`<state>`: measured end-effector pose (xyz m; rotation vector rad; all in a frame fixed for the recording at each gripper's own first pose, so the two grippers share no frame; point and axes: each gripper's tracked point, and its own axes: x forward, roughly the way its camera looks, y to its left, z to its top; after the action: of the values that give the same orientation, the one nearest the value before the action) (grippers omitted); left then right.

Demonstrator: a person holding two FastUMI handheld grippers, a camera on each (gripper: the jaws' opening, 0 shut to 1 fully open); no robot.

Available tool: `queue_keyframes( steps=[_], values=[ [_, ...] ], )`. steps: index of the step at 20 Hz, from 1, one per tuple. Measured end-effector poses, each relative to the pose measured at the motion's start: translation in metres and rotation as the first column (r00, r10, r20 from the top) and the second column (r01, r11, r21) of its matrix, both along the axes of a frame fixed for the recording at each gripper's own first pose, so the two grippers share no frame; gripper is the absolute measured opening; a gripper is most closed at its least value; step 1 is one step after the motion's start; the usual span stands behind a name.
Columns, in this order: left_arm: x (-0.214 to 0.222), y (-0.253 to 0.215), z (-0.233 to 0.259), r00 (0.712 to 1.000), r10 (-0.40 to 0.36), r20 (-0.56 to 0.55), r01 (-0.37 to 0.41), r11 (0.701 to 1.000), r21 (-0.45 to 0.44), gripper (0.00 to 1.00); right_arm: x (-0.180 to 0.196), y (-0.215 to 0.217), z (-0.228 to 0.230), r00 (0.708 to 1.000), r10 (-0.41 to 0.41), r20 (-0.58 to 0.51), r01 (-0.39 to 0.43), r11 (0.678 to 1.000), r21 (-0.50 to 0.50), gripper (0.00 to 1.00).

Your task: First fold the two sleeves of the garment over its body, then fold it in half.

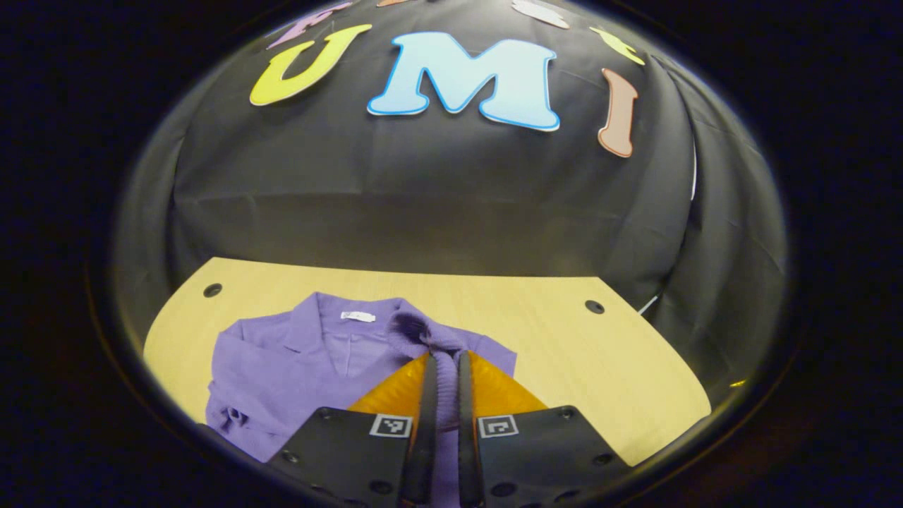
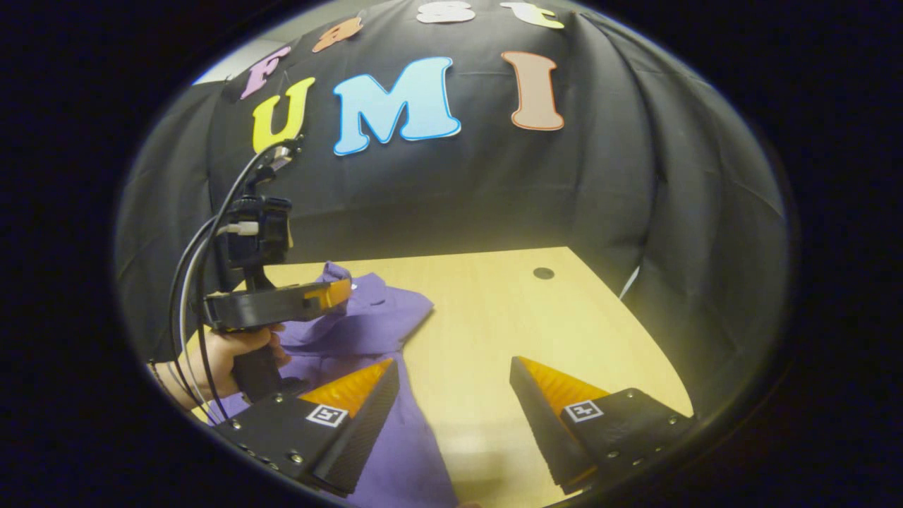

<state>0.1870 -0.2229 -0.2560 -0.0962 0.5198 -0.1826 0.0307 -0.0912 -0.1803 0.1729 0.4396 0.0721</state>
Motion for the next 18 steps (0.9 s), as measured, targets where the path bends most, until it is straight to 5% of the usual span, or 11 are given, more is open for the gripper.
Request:
queue_keyframes(
  steps=[1,2,4,6,7,18],
  values=[
    [-0.004,0.0,0.003,1.0,-0.009,-0.001,0.009,1.0,-0.007,0.21,-0.001,0.001,-0.002,1.0,-0.006,-0.003,0.006,1.0,-0.005,0.95],
    [-0.009,0.002,0.006,1.0,-0.017,-0.004,0.016,1.0,-0.014,0.42,-0.004,0.001,-0.002,1.0,-0.012,-0.003,0.011,1.0,-0.014,0.95],
    [-0.017,0.008,0.013,1.0,-0.027,0.009,0.028,0.999,-0.026,0.51,-0.008,0.006,0.0,1.0,-0.014,0.003,0.014,0.999,-0.03,0.95],
    [-0.027,0.019,0.02,1.0,-0.022,0.023,0.022,0.999,-0.023,0.82,-0.013,0.013,0.0,1.0,-0.016,0.003,0.016,0.999,-0.042,0.95],
    [-0.033,0.027,0.021,0.999,-0.014,0.029,0.014,1.0,-0.02,0.88,-0.017,0.015,0.0,1.0,-0.02,0.002,0.02,0.999,-0.041,0.95],
    [-0.133,0.136,0.025,1.0,0.021,0.023,-0.022,0.999,0.037,0.98,-0.063,0.048,-0.038,0.997,-0.061,-0.057,0.059,0.997,-0.041,0.95]
  ],
)
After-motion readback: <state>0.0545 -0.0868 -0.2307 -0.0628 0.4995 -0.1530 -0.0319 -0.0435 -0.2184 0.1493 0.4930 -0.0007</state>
